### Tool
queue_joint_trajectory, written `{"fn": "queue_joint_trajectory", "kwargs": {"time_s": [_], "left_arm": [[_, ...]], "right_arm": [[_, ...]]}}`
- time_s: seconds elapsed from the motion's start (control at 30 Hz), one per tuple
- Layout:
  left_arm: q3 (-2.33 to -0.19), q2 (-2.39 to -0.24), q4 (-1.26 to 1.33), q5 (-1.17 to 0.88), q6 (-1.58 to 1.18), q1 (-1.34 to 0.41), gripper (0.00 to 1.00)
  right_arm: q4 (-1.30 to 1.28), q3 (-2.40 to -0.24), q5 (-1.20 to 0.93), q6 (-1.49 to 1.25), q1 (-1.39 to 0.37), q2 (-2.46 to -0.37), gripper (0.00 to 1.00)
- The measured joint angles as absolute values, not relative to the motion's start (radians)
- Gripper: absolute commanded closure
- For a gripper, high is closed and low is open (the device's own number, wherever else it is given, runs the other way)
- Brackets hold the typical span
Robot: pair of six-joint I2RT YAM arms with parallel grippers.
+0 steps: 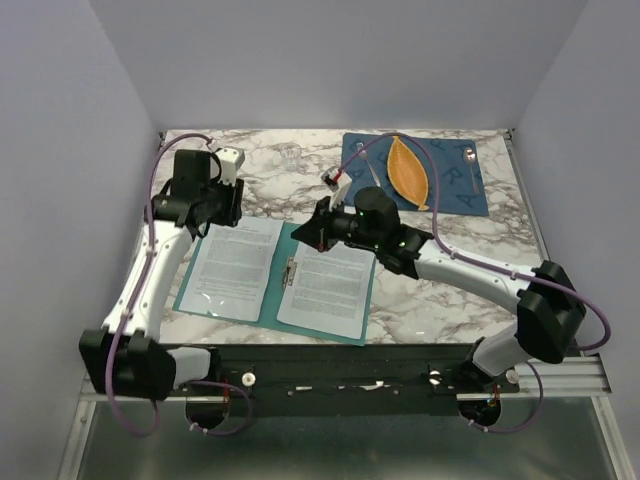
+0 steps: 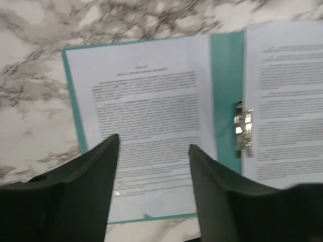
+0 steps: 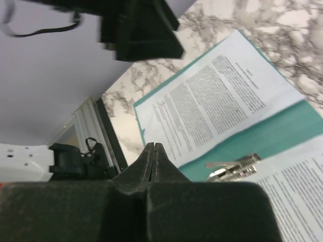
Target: Put the files into the folder
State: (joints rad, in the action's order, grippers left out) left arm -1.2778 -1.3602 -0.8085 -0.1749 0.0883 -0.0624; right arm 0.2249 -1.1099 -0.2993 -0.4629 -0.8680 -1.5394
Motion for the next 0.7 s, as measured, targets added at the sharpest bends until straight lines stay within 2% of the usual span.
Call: {"fn": "queue_joint_trajectory", "kwargs": {"time_s": [0.03,0.07,0.13,0.2,0.23,0.27,0.3,0.33,0.37,0.43,0.47,0.5,0.57,0.7], "left_arm": [[-1.248,-1.29,-0.771,-0.17,0.071,-0.097,0.73],[-1.217,-1.219,-0.73,-0.167,0.055,-0.12,0.91],[-1.17,-1.118,-0.659,-0.164,0.039,-0.126,0.99],[-1.174,-1.09,-0.622,-0.163,0.029,-0.125,1.0],[-1.184,-1.108,-0.612,-0.163,0.027,-0.129,0.97],[-1.196,-1.149,-0.601,-0.156,0.025,-0.149,0.72],[-1.203,-1.182,-0.591,-0.152,0.023,-0.168,0.42],[-1.202,-1.233,-0.575,-0.143,0.026,-0.197,0.21],[-1.198,-1.273,-0.568,-0.138,0.02,-0.216,0.13],[-1.177,-1.337,-0.558,-0.13,0.012,-0.253,0.01],[-1.17,-1.358,-0.559,-0.128,0.001,-0.268,0.01],[-1.168,-1.382,-0.559,-0.125,-0.001,-0.285,0.01],[-1.168,-1.411,-0.542,-0.125,-0.014,-0.308,0.01],[-1.169,-1.472,-0.496,-0.125,-0.047,-0.349,0.01]], "right_arm": [[0.221,-1.081,-0.27,-0.461,-0.868,-1.515,0.99],[0.214,-1.052,-0.246,-0.463,-0.866,-1.497,0.99],[0.203,-1.0,-0.207,-0.476,-0.861,-1.475,0.99],[0.196,-0.948,-0.182,-0.487,-0.855,-1.471,0.99],[0.185,-0.929,-0.167,-0.49,-0.855,-1.472,0.99],[0.17,-0.915,-0.146,-0.495,-0.853,-1.474,0.99],[0.152,-0.905,-0.106,-0.5,-0.852,-1.475,0.97],[0.136,-0.898,-0.061,-0.507,-0.851,-1.475,0.92],[0.127,-0.89,-0.021,-0.514,-0.849,-1.473,0.82],[0.105,-0.87,0.046,-0.532,-0.841,-1.465,0.66],[0.086,-0.864,0.074,-0.542,-0.834,-1.46,0.55],[0.069,-0.858,0.099,-0.552,-0.827,-1.454,0.51],[0.041,-0.847,0.136,-0.57,-0.815,-1.442,0.46],[-0.001,-0.809,0.183,-0.607,-0.802,-1.419,0.43]]}}
